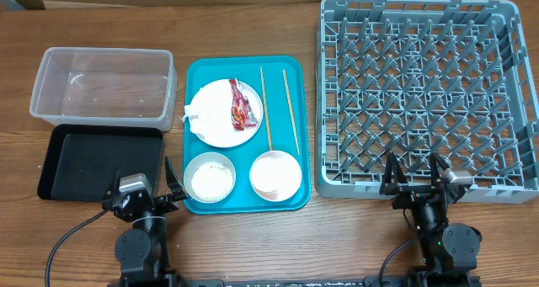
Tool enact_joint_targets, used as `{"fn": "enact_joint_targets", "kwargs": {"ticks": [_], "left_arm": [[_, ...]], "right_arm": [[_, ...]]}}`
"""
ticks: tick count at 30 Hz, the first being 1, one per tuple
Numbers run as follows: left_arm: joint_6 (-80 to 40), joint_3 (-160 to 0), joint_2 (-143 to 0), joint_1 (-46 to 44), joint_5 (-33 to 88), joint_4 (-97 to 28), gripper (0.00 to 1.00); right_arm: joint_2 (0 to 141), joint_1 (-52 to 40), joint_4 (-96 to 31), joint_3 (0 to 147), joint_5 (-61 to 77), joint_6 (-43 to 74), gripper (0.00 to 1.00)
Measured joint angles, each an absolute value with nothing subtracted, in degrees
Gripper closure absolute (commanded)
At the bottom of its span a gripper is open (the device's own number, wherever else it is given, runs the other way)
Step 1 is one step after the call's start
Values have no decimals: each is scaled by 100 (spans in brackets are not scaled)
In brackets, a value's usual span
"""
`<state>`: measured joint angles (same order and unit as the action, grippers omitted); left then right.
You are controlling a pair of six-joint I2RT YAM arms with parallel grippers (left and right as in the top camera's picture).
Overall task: Sort waste into correct bins and load items into the dishwasher
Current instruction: 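Move both grippers from rest toward the teal tray, then grasp the white cup with the left gripper and lift it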
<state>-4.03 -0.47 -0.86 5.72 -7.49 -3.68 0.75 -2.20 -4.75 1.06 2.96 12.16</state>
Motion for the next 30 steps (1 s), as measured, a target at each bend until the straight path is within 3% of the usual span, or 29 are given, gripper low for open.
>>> {"fn": "enact_joint_targets", "kwargs": {"ticks": [12, 16, 19, 21, 26, 30], "left_arm": [[-408, -47, -86, 572, -659, -279, 0], [-666, -43, -86, 572, 276, -121, 0], [-823, -82, -69, 569, 1114, 1194, 0], [-873, -183, -67, 567, 1387, 1260, 0], [-860, -1745, -698, 567, 1894, -30, 0], [-836, -3885, -2292, 565, 2281, -1920, 0]], "right_arm": [[75, -222, -475, 106, 327, 1219, 0], [75, -217, -362, 106, 794, 1555, 0], [73, -217, -30, 106, 1315, 1966, 0], [75, -217, 43, 172, 1656, 2104, 0], [242, -217, -703, 1509, 1951, 2082, 0], [1205, -217, -2445, 3214, 2016, 1892, 0]]}}
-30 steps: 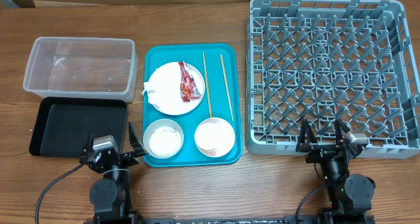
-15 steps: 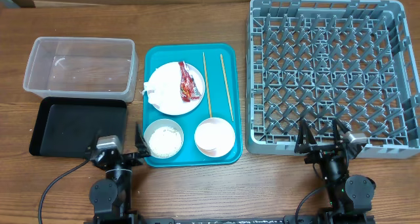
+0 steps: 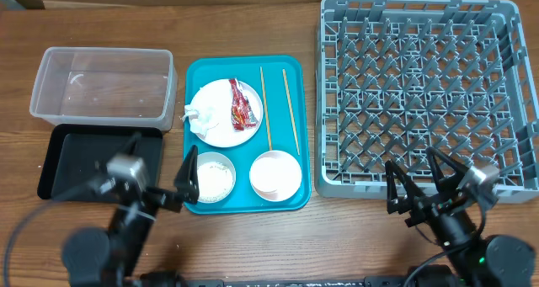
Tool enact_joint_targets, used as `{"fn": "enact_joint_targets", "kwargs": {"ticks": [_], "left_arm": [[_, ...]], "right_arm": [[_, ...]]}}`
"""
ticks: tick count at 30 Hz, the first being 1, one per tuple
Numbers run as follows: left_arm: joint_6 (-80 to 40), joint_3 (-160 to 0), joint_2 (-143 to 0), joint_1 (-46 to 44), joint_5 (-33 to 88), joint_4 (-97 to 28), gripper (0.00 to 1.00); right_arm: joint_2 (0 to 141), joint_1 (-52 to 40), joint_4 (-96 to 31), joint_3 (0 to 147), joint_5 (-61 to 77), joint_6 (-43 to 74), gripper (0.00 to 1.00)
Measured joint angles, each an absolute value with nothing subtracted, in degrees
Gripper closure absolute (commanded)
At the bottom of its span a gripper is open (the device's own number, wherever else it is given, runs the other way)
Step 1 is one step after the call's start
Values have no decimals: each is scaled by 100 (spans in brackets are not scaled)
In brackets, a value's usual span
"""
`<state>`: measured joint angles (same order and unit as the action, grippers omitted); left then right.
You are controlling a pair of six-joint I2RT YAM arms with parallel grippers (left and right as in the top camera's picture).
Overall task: Sort waste into correct bins and load items into the dishwasher
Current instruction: 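Grasp the white cup with the left gripper and lift it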
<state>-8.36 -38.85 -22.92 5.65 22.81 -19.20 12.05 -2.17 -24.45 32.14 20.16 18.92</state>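
On the teal tray [image 3: 199, 71] lie a white plate [image 3: 217, 123] with a crumpled napkin [image 3: 197, 114] and a red wrapper [image 3: 242, 108], two chopsticks [image 3: 274, 108], a bowl of white food [image 3: 210, 177] and an empty white cup [image 3: 274, 174]. My left gripper [image 3: 187, 179] stands open at the tray's front left edge, next to the bowl. My right gripper [image 3: 417, 187] is open at the front edge of the grey dishwasher rack [image 3: 421, 85]. Neither holds anything.
A clear plastic bin [image 3: 103, 85] stands at the back left, with a black tray bin [image 3: 93, 161] in front of it. Both arms' bases sit at the table's near edge.
Both arms have risen and come forward from their low resting poses. The left gripper is now by the bowl on the tray's left edge; the right one is higher at the rack's front.
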Motion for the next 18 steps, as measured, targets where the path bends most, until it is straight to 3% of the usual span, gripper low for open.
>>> {"fn": "enact_joint_targets", "kwargs": {"ticks": [6, 11, 18], "left_arm": [[-768, -7338, -5323, 563, 2469, -4617, 0], [-829, -8385, -6667, 563, 2923, -5443, 0], [-875, -8442, -8265, -40, 2471, -6429, 25]], "right_arm": [[4007, -217, -5874, 6611, 1824, 1227, 0], [5450, -213, -6593, 7435, 2239, 1131, 0], [6689, -196, -6650, 7435, 3140, 1125, 1]]}}
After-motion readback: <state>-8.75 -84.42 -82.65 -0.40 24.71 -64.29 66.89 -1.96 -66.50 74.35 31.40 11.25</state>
